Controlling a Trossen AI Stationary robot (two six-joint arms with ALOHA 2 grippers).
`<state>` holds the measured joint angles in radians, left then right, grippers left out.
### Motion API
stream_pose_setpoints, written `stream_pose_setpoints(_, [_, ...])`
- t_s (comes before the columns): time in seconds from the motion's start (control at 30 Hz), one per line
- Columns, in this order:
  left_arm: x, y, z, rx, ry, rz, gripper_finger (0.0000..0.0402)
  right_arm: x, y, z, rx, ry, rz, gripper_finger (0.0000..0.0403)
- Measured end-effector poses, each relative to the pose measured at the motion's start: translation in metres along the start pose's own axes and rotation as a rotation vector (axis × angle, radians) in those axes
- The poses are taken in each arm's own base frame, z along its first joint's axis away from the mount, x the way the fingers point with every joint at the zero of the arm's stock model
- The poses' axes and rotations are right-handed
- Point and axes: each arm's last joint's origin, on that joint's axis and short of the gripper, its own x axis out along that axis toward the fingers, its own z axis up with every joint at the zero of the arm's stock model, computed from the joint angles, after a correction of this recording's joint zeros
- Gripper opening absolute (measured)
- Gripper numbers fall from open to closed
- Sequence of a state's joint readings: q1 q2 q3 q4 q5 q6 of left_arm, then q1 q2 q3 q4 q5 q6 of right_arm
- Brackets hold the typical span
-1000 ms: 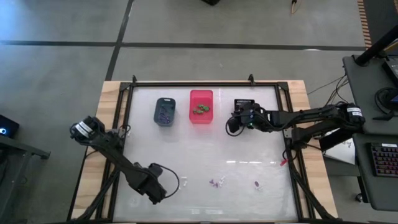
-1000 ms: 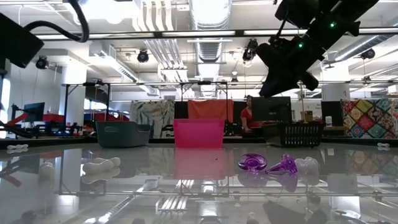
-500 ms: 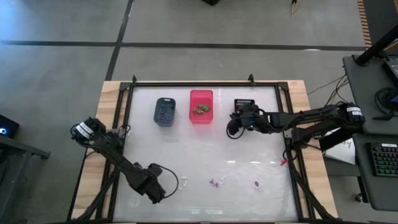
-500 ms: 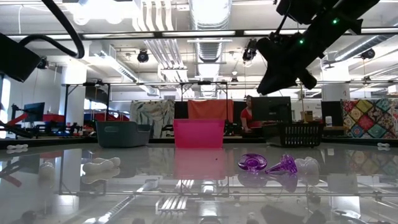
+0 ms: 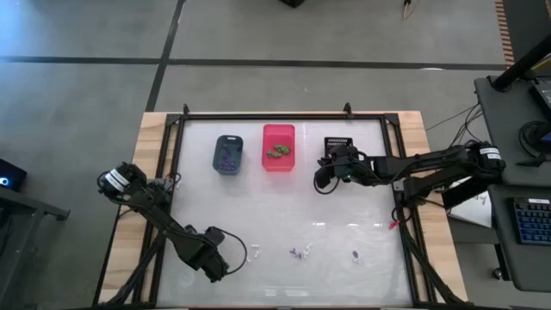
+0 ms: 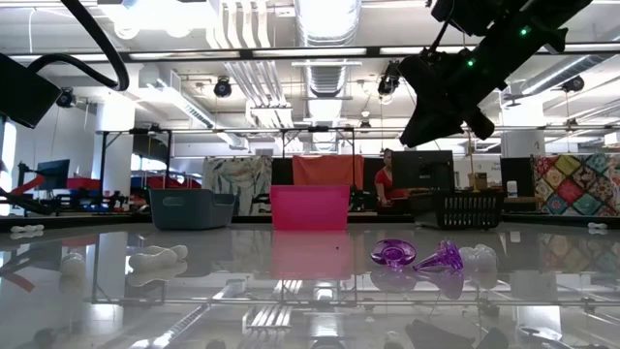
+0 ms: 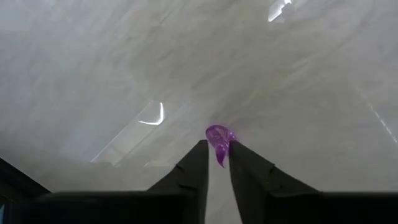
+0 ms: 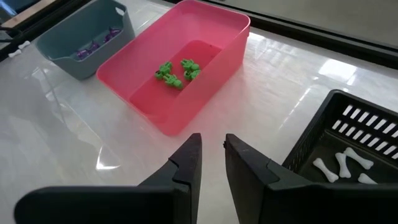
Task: Sort Halloween decoration
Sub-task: Put the purple witch hat toy into the blue bin
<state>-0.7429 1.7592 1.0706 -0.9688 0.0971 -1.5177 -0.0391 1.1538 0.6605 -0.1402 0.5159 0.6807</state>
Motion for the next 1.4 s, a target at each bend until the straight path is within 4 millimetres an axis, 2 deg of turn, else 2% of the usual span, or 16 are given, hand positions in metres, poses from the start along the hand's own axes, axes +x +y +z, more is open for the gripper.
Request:
stream_pose_setpoints(0.13, [-0.001, 0.000, 0.000, 0.017, 0.000, -0.005, 0.0006, 0.000, 0.000, 0.000, 0.000, 0.000, 0.000, 0.0061])
stream_pose_setpoints(0.27, [-0.008, 0.003, 0.000, 0.039, -0.025, -0.025, 0.0002, 0.000, 0.001, 0.000, -0.002, 0.001, 0.002, 0.0061])
stream_pose_setpoints(0.4, [-0.023, 0.008, 0.001, 0.086, -0.115, -0.066, 0.0001, -0.001, 0.001, -0.001, -0.006, 0.003, 0.005, 0.0061])
stream_pose_setpoints(0.57, [-0.051, 0.022, 0.013, 0.157, -0.393, -0.095, 0.0000, -0.003, 0.005, -0.004, -0.017, 0.008, 0.020, 0.0061])
stream_pose_setpoints(0.73, [-0.084, 0.058, 0.038, 0.140, -0.785, 0.070, 0.0000, -0.004, 0.006, -0.005, -0.021, 0.010, 0.026, 0.0061])
stream_pose_setpoints(0.8, [-0.096, 0.077, 0.050, 0.118, -0.900, 0.179, 0.0000, -0.004, 0.006, -0.005, -0.019, 0.010, 0.026, 0.0061])
stream_pose_setpoints(0.9, [-0.111, 0.105, 0.073, 0.066, -0.976, 0.306, 0.0000, -0.004, 0.006, -0.005, -0.009, 0.010, 0.027, 0.0061])
stream_pose_setpoints(1.07, [-0.124, 0.142, 0.122, 0.036, -0.917, 0.450, 0.0000, -0.004, 0.006, -0.005, -0.004, 0.009, 0.028, 0.0061])
stream_pose_setpoints(1.2, [-0.120, 0.168, 0.167, 0.106, -0.732, 0.369, 0.0000, -0.004, 0.006, -0.005, -0.003, 0.009, 0.028, 0.0061])
stream_pose_setpoints(1.4, [-0.098, 0.211, 0.220, 0.194, -0.576, 0.207, 0.0000, -0.004, 0.006, -0.005, -0.002, 0.009, 0.029, 0.0061])
